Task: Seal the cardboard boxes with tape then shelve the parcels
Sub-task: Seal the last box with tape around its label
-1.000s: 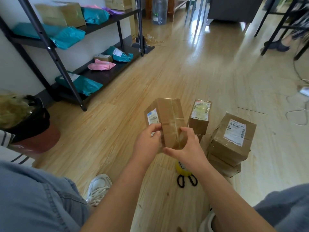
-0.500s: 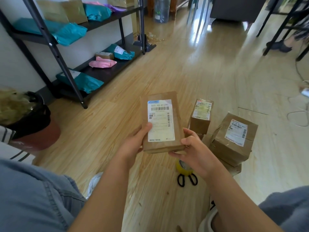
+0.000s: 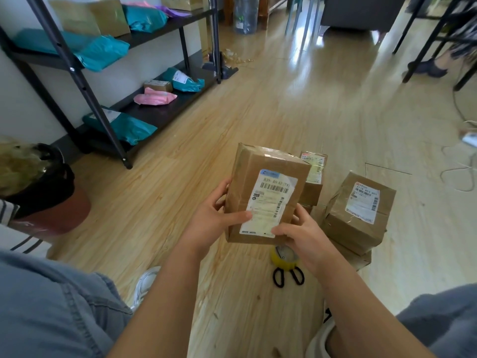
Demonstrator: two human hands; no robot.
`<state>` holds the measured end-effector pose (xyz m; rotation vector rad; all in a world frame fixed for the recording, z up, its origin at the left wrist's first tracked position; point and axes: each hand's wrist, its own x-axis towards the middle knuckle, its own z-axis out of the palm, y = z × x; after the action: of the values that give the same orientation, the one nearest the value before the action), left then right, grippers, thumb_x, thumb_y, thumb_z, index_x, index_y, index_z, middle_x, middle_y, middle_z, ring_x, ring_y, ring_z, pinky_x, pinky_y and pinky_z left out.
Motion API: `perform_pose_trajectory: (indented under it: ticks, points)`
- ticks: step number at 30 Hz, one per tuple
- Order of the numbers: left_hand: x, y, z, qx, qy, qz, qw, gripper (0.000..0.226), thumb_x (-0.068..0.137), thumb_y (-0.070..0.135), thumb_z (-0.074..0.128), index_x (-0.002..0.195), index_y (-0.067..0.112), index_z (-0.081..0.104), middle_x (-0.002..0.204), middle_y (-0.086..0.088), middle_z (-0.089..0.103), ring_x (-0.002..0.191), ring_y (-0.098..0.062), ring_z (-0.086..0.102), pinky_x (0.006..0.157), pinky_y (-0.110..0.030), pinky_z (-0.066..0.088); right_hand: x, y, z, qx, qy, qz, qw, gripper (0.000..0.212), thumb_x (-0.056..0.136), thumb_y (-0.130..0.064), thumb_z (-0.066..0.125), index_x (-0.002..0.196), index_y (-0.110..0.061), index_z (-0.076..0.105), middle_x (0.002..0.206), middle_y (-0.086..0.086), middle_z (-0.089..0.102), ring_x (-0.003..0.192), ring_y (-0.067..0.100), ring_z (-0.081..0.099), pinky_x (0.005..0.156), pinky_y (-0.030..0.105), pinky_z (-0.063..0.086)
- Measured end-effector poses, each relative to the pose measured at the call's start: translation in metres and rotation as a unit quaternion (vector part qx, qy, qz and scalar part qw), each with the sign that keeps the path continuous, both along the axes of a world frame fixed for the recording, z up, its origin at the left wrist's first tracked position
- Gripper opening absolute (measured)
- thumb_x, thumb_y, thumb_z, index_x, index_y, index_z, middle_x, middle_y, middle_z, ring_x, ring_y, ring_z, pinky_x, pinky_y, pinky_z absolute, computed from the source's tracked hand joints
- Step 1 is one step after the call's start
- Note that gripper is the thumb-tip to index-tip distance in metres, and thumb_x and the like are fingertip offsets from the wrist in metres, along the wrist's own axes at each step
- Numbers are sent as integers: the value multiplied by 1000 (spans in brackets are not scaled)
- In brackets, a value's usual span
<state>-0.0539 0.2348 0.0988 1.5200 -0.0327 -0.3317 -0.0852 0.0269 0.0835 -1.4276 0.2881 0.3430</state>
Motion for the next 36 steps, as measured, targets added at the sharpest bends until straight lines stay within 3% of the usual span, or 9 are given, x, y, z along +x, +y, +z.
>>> perform_pose_trajectory:
  ticks: [8,13,16,23,26,28,31,34,36]
  points:
    - [0,-5,-4,-4,7,29,1000,87,50,36,93,126,48,54,130,12,58,117,-15,60,93,-35,53,3,-8,-2,-7,0,-11,1000,57,85,13,54,130,-22,56,114,3,74,104,23,72,88,41,58]
    - [1,2,-6,20,27,-19,999,104,62,6,88,142,50,39,138,17,50,128,-7,48,87,-25,47,2,-9,-3,-8,-12,-11,1000,65,84,19,56,131,-25,54,110,1,74,108,24,70,93,51,56]
    - [1,7,-10,43,23,-65,997,117,55,1,86,147,49,33,143,23,48,138,2,35,100,-29,42,2,-8,-1,-19,-27,-21,999,64,81,23,55,125,-23,56,104,2,75,101,19,72,94,49,56]
    - [4,5,-13,72,9,-73,995,120,54,6,90,150,46,30,151,23,39,142,4,26,99,-27,33,5,-10,-1,-25,-36,-43,998,63,79,25,54,118,-23,59,100,0,76,102,17,70,86,36,56]
    - [2,5,-8,85,6,-68,994,112,55,9,91,146,45,37,144,23,47,138,4,33,104,-32,34,4,-9,0,-32,-31,-41,998,56,81,21,55,116,-22,62,101,0,76,102,19,71,88,39,56]
    - [0,1,-1,82,15,-35,996,89,64,9,87,137,43,48,129,18,59,124,3,47,105,-33,39,3,-9,1,-40,-18,-25,999,48,86,11,56,120,-22,63,106,-1,76,105,21,70,87,39,56]
    - [-1,-4,3,49,64,44,996,82,71,31,85,143,30,45,116,12,64,105,1,57,88,-20,41,3,-5,2,-44,4,-15,999,40,92,-9,60,129,-24,60,110,-4,75,103,19,70,84,34,54]
    - [-1,0,-2,45,92,79,992,116,51,63,84,151,26,37,124,11,64,115,-8,59,110,-35,38,5,-2,5,-50,5,-17,999,37,92,-20,65,129,-26,60,106,-7,76,95,12,73,81,31,56]
    - [-3,3,-3,53,111,82,989,112,52,76,77,147,28,43,126,8,65,115,-13,61,110,-39,40,5,-1,6,-55,2,-15,998,37,92,-26,68,128,-26,61,104,-8,76,95,12,73,86,32,57]
